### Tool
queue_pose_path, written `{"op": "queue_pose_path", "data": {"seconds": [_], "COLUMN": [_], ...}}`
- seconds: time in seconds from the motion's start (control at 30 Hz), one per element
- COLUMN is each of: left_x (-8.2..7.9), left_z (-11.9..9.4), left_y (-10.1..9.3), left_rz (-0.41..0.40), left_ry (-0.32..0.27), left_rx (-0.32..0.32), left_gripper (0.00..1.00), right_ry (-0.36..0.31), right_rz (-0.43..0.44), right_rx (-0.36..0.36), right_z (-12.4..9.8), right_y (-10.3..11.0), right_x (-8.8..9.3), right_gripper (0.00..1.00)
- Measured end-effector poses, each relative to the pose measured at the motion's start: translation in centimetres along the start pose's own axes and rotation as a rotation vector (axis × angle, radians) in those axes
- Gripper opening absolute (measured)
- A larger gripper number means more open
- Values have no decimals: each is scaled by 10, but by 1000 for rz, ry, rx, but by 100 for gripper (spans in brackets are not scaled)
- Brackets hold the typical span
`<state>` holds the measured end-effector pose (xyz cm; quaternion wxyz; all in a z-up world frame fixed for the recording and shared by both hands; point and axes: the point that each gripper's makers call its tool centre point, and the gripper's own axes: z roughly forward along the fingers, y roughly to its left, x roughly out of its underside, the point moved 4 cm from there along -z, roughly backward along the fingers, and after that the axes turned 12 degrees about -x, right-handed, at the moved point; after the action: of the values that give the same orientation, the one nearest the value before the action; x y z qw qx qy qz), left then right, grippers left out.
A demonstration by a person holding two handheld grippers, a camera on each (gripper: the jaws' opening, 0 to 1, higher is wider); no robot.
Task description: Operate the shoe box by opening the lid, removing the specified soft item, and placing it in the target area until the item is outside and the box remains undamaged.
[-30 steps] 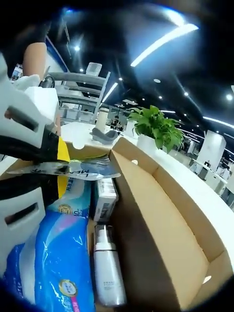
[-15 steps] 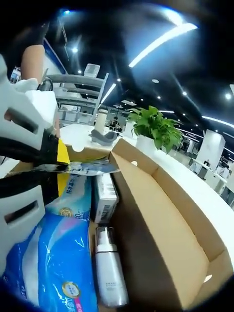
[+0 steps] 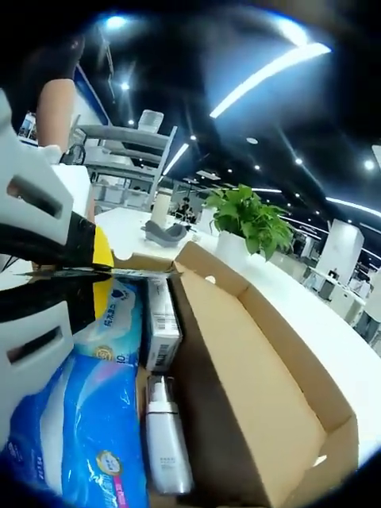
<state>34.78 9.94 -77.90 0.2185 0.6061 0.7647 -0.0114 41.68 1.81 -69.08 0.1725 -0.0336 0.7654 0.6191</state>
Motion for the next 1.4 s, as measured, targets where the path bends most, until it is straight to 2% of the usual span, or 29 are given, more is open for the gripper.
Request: {"op": "queue_pose_path", "data": {"seconds": [0.2, 0.53, 0.8, 1.03, 1.4], "left_x": [0, 0, 0, 0, 0], "left_z": [0, 0, 1, 1, 1], "left_y": [0, 0, 0, 0, 0], "left_rz": [2, 4, 8, 6, 2], "left_ry": [0, -1, -5, -5, -5], "left_rx": [3, 4, 4, 7, 6], "left_gripper": [1, 1, 1, 1, 1], "right_ry": [-35, -39, -34, -50, -56], "right_rz": [2, 3, -18, -3, -4], "right_rx": [-2, 6, 26, 12, -6], "right_z": [-17, -38, -54, -65, -92], "right_y": [0, 8, 13, 20, 27], "right_x": [-11, -17, -18, -15, -20], "right_gripper": [0, 0, 0, 0, 0]}}
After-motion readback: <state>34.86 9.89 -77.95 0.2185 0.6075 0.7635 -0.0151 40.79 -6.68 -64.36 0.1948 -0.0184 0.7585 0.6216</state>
